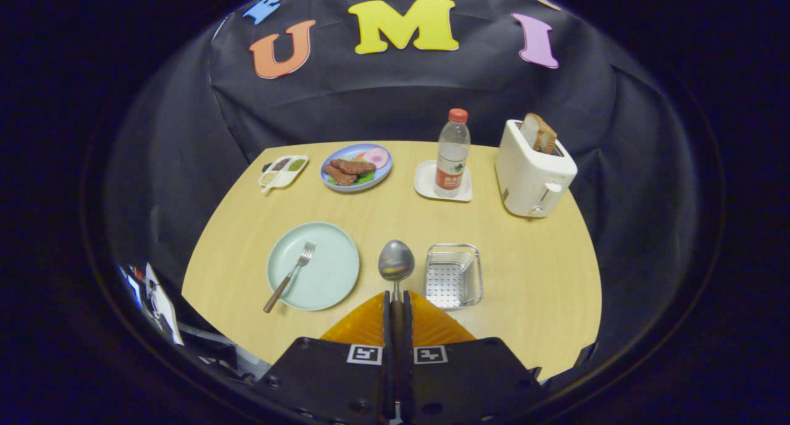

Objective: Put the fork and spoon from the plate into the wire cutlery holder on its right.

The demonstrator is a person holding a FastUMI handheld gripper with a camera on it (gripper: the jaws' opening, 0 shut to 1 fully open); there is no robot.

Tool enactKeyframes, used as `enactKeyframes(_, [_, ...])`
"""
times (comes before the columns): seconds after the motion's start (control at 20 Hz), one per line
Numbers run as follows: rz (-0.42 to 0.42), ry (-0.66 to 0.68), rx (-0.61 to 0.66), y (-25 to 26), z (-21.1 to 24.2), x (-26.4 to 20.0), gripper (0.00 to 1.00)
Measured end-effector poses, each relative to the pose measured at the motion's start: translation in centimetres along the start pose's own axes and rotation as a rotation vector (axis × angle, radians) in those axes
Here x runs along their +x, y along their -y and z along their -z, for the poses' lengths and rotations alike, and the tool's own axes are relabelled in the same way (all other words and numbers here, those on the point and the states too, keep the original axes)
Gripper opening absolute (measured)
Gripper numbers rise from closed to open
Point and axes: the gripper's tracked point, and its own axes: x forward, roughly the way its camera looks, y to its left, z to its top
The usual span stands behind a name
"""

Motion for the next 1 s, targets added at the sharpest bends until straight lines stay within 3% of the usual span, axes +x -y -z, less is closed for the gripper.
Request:
enactKeyframes(0.2, [0.028, -0.04, 0.032, 3.0, 1.0, 0.1, 0.04])
enactKeyframes(1.0, [0.084, -0.322, 0.147, 4.5, 1.6, 6.4, 0.05])
